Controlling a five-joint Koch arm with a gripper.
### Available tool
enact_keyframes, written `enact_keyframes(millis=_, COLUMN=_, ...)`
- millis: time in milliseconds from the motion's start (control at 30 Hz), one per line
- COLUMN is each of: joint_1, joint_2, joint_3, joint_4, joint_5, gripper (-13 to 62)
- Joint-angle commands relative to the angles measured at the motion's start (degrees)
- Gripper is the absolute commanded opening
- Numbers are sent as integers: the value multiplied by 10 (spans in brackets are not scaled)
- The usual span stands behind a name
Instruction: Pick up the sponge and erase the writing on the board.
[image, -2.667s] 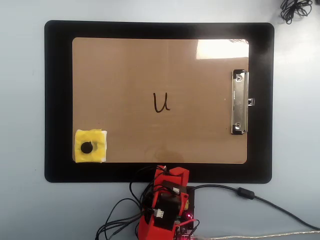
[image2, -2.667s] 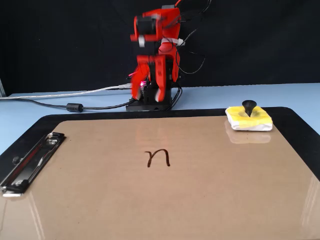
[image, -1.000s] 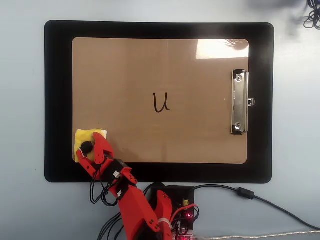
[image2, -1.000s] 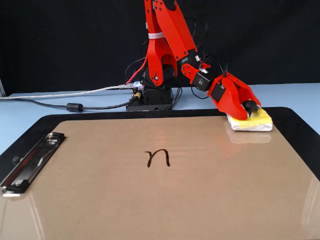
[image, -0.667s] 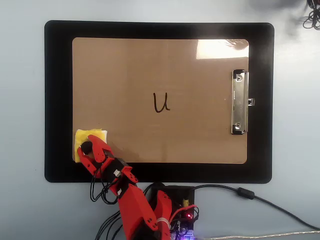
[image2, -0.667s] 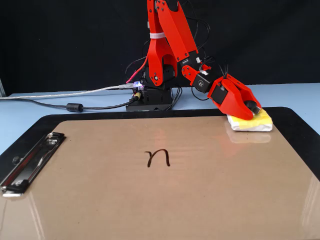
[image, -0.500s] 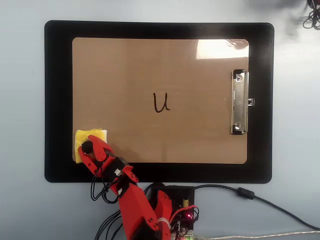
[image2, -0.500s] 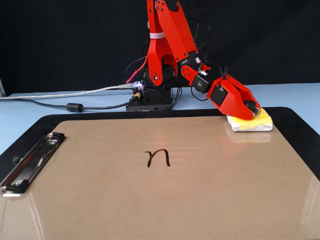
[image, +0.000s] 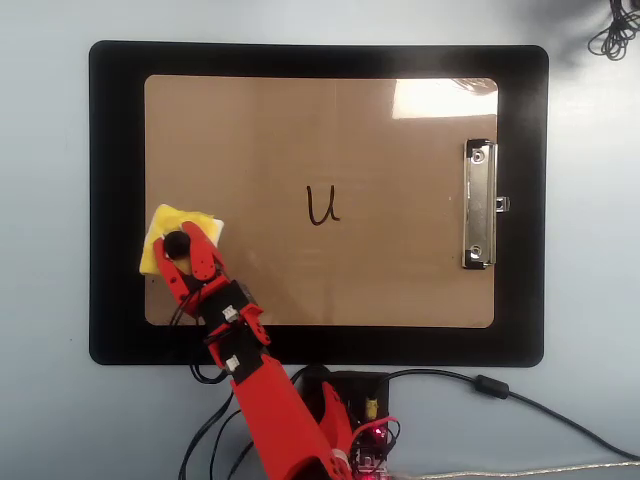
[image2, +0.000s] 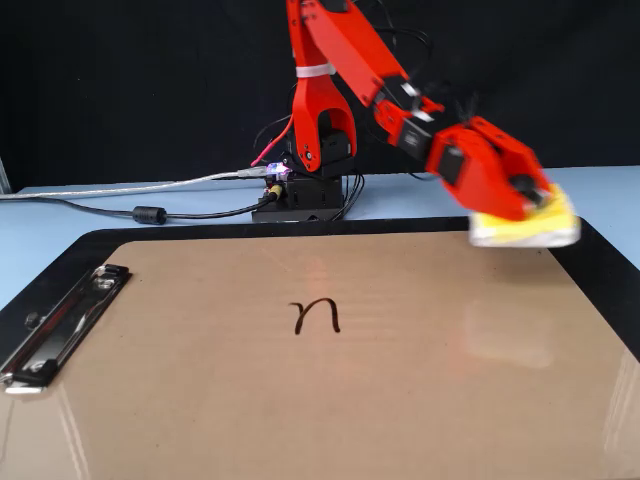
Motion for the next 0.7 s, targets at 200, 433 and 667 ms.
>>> enact_keyframes(millis=200, joint_1=350, joint_2=160, joint_3=-37, joint_4=275, joint_5=84, gripper=-42)
enact_keyframes(millis=433, joint_1=444, joint_2=6, joint_3=-27, joint_4=125, joint_5=114, gripper=-42)
enact_keyframes(millis=667, joint_1=444, joint_2=-65, joint_3=18, joint_4=-4, joint_5=111, gripper=-42)
